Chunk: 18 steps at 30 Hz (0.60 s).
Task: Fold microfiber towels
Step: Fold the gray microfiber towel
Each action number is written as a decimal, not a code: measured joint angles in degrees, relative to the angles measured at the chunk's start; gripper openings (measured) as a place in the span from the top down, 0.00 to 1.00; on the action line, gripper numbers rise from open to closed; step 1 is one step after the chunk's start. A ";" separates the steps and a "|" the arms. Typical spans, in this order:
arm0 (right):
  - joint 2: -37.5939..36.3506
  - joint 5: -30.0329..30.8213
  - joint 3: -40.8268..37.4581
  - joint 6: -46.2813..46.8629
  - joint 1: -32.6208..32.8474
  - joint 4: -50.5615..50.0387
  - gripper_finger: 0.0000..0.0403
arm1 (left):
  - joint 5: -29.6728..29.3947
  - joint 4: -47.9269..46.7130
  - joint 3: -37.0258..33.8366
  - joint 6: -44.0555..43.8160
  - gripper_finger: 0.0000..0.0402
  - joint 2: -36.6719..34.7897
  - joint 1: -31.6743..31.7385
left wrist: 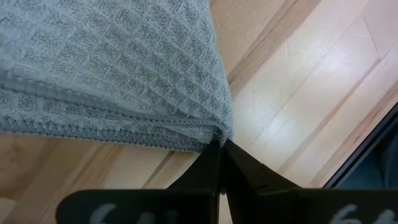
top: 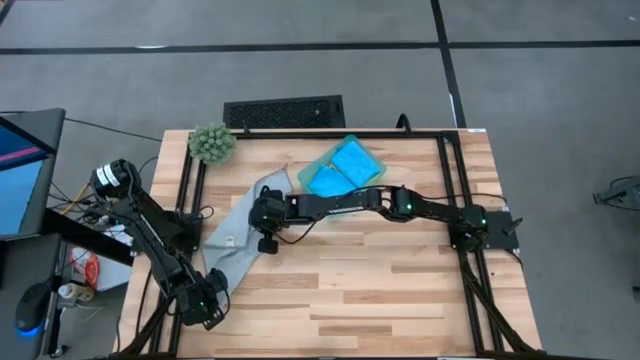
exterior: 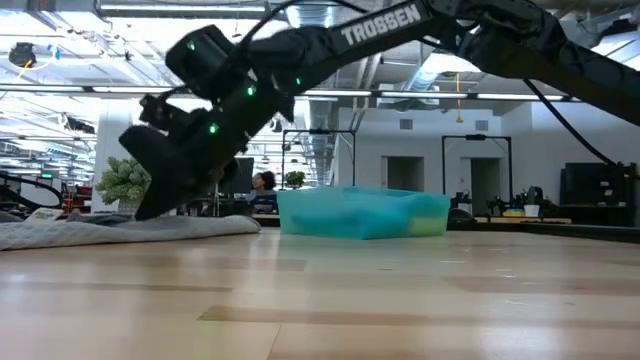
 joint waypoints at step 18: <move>-21.05 11.57 2.10 -6.82 6.33 -31.56 1.00 | -4.37 -10.79 10.00 -0.42 1.00 0.13 0.50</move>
